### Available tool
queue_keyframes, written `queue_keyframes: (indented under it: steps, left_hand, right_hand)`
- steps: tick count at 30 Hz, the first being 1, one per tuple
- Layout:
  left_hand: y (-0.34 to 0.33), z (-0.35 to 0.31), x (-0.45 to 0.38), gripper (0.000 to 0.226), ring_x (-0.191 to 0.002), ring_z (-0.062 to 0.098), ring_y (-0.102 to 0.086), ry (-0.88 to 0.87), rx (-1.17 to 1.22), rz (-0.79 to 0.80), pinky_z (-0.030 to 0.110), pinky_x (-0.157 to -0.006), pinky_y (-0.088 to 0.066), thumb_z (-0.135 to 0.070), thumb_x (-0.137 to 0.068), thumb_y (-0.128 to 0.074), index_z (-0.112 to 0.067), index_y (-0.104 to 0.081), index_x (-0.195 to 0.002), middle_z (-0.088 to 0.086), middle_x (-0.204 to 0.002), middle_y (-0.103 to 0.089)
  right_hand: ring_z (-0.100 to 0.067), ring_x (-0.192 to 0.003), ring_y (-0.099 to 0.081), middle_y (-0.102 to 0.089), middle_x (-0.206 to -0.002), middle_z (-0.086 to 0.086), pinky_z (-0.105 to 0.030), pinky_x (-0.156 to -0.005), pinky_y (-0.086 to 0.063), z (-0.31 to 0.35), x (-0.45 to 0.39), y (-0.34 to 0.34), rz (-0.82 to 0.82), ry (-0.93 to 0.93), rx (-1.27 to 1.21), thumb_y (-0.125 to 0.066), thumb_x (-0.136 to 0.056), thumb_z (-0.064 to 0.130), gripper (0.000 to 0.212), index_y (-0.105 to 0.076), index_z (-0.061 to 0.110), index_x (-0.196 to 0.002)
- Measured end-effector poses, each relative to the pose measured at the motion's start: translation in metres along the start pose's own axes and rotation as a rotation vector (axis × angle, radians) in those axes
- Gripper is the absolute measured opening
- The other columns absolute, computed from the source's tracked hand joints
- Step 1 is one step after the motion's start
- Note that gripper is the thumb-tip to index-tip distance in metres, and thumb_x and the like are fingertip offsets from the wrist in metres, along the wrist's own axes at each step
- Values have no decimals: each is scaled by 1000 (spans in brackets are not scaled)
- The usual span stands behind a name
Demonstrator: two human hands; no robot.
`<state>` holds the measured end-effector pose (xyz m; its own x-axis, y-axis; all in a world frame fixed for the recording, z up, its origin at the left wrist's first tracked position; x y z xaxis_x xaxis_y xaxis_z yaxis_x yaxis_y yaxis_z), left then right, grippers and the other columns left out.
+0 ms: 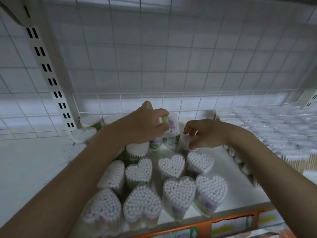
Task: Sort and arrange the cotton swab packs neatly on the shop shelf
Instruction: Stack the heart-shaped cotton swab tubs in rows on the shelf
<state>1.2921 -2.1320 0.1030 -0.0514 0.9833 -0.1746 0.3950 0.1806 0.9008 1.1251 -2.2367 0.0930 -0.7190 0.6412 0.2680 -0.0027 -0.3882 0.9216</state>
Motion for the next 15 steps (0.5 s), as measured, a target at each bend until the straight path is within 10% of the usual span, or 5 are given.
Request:
queue_keyframes:
  steps: [8,15]
  left_hand:
    - [7,4,6,51,-89,11,-51,-11,61,13,23,-71,-46,-40,-72,-73,-36,-48,-116,-4,-103,-45]
    - [6,7,5,78,-85,3,-43,40,29,90,14,-62,-34,-40,-75,-69,-39,-27,-140,-8,-99,-34]
  right_hand:
    - [-9,-93,-54,-55,-102,13,-25,-77,-46,0,3,0,2,3,-16,-66,-76,30,39,-47,33,-110]
    - [-9,-94,-54,-54,-108,12,-23,-74,-45,-1,2,1,16,14,-10,-66,-75,33,44,-47,33,-115]
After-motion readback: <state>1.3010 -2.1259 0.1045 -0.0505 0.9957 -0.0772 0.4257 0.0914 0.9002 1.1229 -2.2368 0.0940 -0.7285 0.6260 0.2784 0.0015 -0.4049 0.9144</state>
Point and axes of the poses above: each hand's wrist, its own x-axis away from the middle knuckle, its own y-axis out of the back of the hand, z = x × y, the point moved 2 cm from there along -x, towards the middle knuckle
